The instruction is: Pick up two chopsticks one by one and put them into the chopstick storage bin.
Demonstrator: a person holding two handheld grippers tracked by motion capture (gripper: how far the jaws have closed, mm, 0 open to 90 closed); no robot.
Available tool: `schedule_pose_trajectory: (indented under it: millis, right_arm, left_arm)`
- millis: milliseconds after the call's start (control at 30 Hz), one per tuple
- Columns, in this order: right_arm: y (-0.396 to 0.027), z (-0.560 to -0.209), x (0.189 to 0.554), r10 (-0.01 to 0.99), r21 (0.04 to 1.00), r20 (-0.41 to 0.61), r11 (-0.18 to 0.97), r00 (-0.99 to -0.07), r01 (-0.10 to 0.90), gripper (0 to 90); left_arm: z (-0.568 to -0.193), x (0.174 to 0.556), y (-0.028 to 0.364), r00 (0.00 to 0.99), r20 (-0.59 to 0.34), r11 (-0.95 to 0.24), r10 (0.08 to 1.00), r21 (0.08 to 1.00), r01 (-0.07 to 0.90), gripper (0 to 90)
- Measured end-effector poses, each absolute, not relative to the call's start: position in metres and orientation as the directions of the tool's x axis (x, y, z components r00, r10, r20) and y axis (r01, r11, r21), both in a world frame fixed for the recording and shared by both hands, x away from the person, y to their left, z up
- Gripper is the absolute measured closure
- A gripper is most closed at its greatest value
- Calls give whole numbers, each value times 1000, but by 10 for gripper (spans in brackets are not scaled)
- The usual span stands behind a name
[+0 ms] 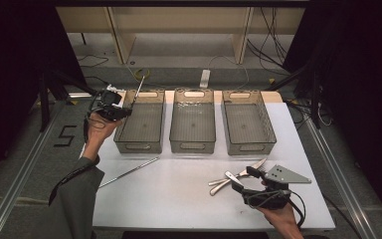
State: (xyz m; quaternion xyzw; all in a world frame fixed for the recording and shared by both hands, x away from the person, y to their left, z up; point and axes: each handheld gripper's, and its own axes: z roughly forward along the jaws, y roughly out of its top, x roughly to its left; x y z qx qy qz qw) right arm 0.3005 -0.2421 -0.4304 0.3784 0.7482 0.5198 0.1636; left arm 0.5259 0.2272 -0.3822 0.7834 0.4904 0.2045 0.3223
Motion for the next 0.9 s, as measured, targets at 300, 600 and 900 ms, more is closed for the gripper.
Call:
schedule_pose_trajectory:
  millis: [300,600,900]
  right_arm:
    - [-242,-430,300,735,901,151,172,-661,397,268]
    - [-242,-430,300,735,900,152,174,-661,400,268]
    - [-242,-430,300,735,901,150,173,-661,397,268]
  left_arm:
    - [-396,527,228,432,-4,-312,902,684,659,850]
    - [-405,527,227,427,0,-319,904,664,676,848]
    - [-413,529,226,395,-8,-298,919,643,705,836]
